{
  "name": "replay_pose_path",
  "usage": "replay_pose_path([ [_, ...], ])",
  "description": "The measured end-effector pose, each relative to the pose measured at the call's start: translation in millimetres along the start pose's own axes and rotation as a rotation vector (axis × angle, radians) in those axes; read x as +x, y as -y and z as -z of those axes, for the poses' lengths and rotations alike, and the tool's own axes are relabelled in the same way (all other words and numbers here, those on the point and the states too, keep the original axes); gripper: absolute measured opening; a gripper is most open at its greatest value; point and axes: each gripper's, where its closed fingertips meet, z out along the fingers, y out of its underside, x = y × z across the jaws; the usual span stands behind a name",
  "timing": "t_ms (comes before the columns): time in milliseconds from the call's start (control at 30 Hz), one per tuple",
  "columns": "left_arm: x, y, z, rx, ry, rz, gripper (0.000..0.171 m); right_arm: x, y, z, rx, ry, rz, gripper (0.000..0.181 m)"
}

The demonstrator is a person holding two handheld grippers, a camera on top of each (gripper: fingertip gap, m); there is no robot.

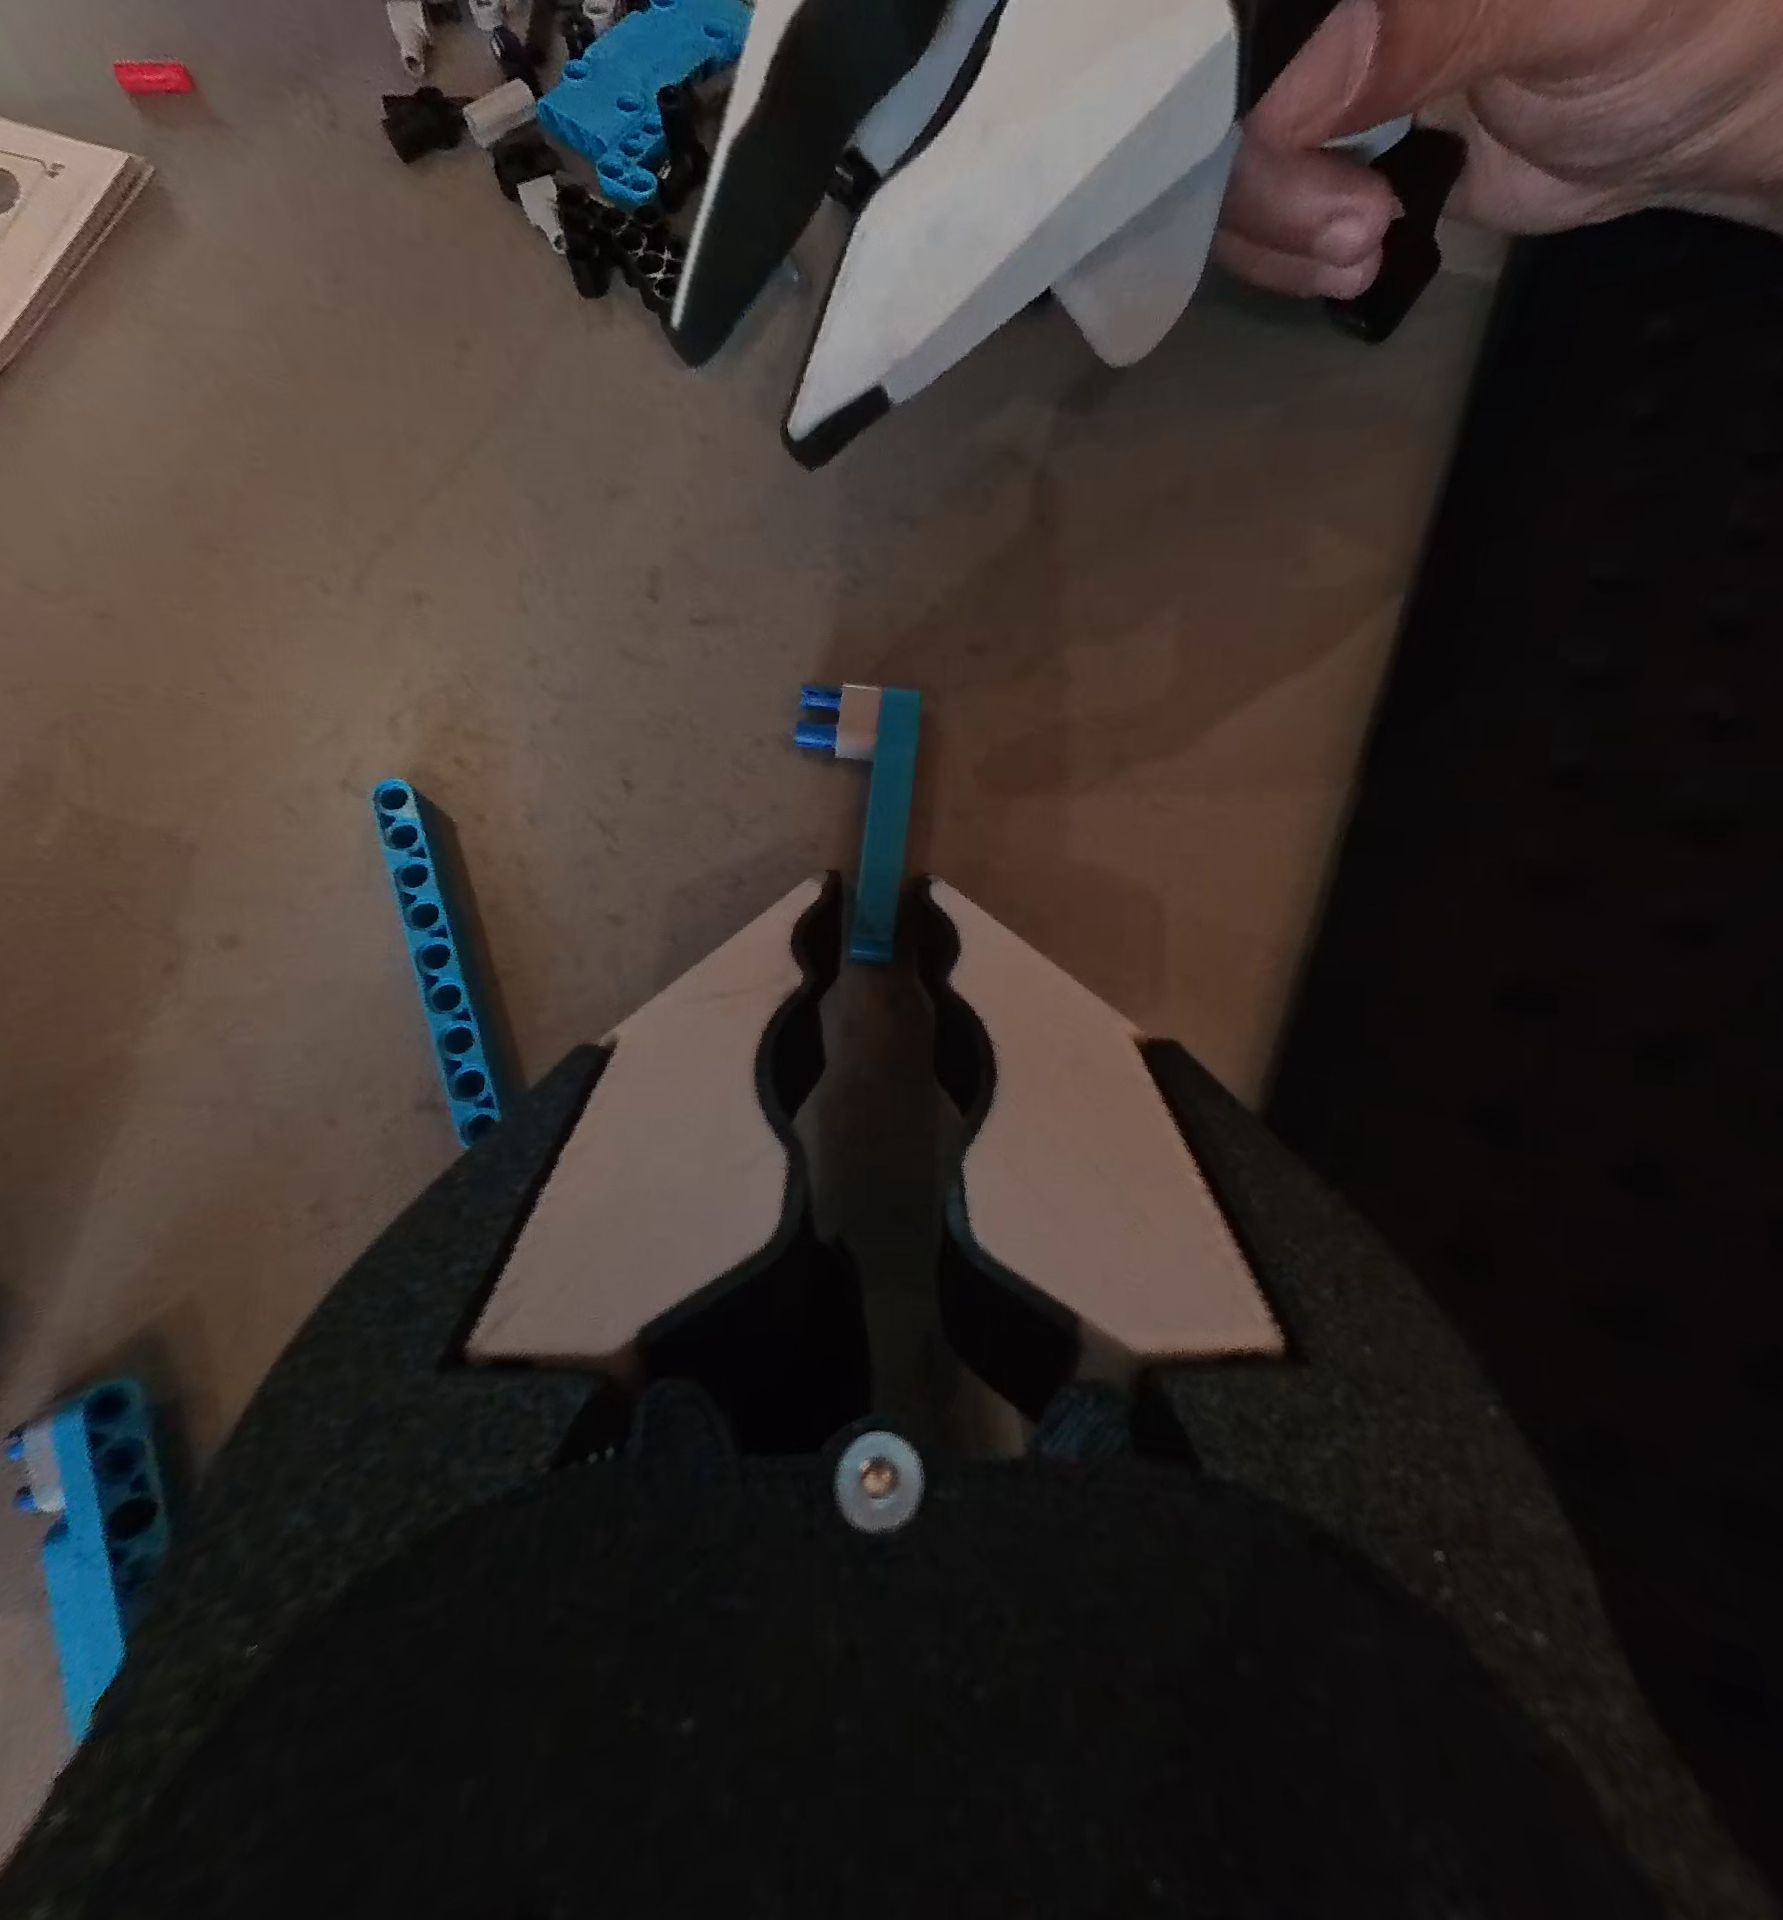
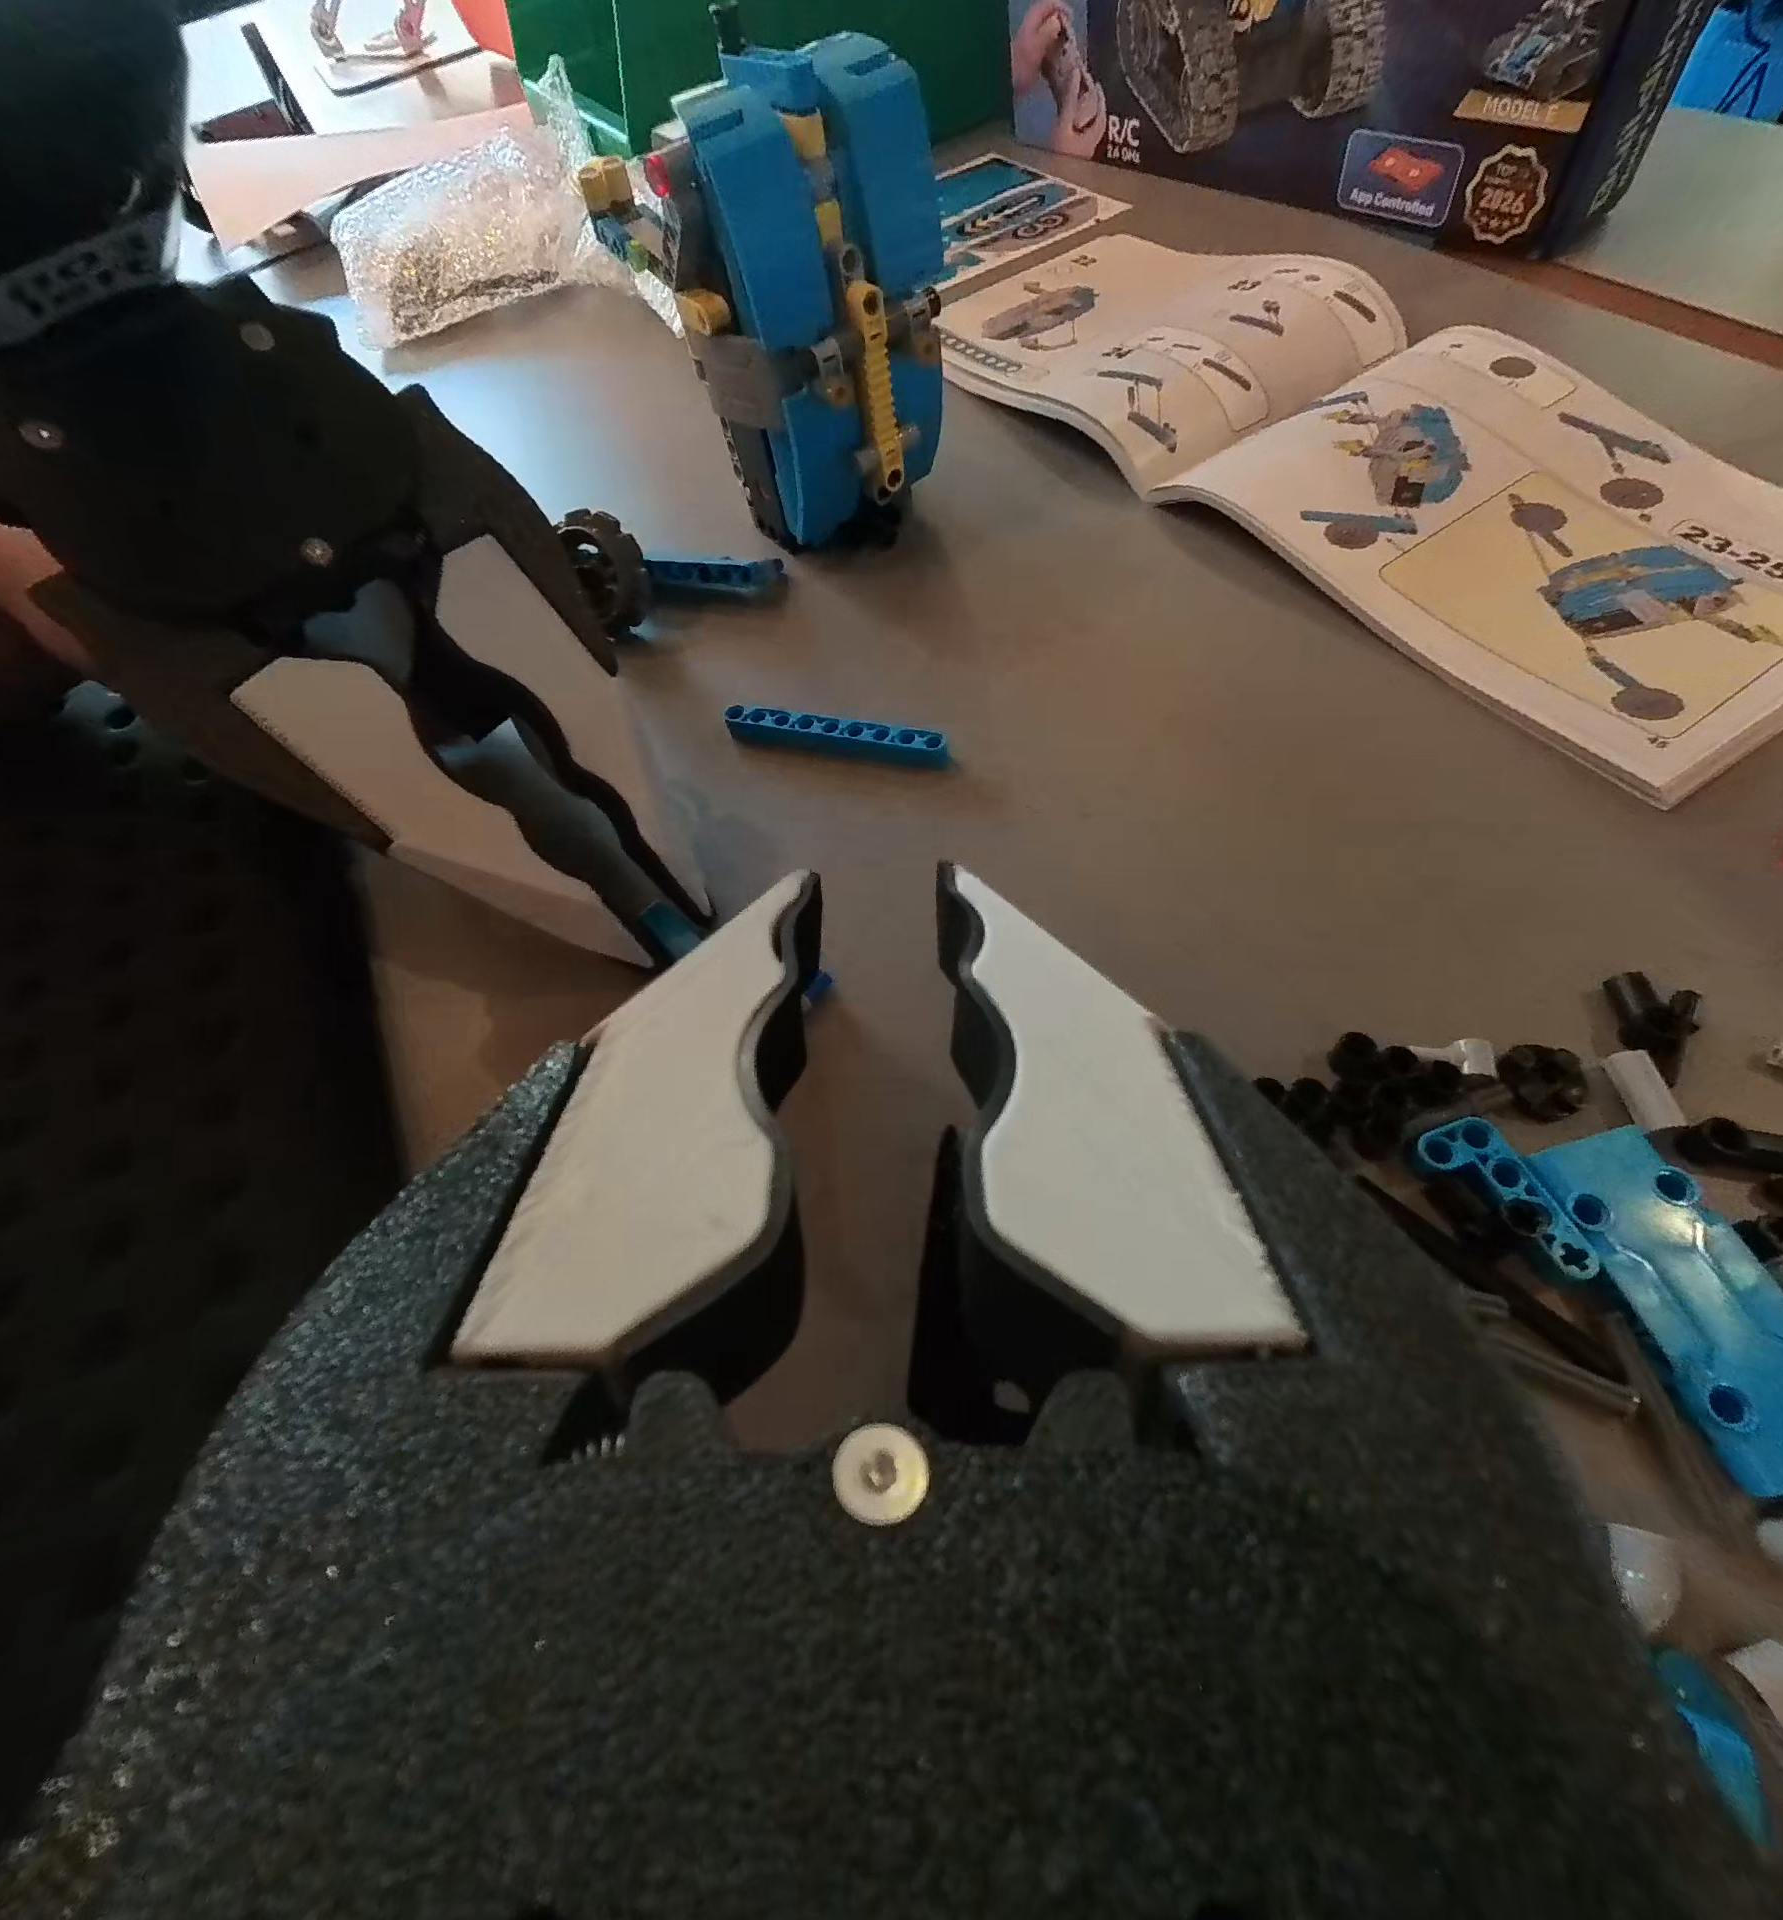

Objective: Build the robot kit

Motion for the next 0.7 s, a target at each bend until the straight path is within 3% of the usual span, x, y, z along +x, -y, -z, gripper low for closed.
replay_pose_path([
  [700, -1.7, -0.2, 0.2, 0.001, -0.006, 0.011, 0.01, 4.1, -4.3, -3.1, -0.023, 0.005, -0.03, 0.02],
])
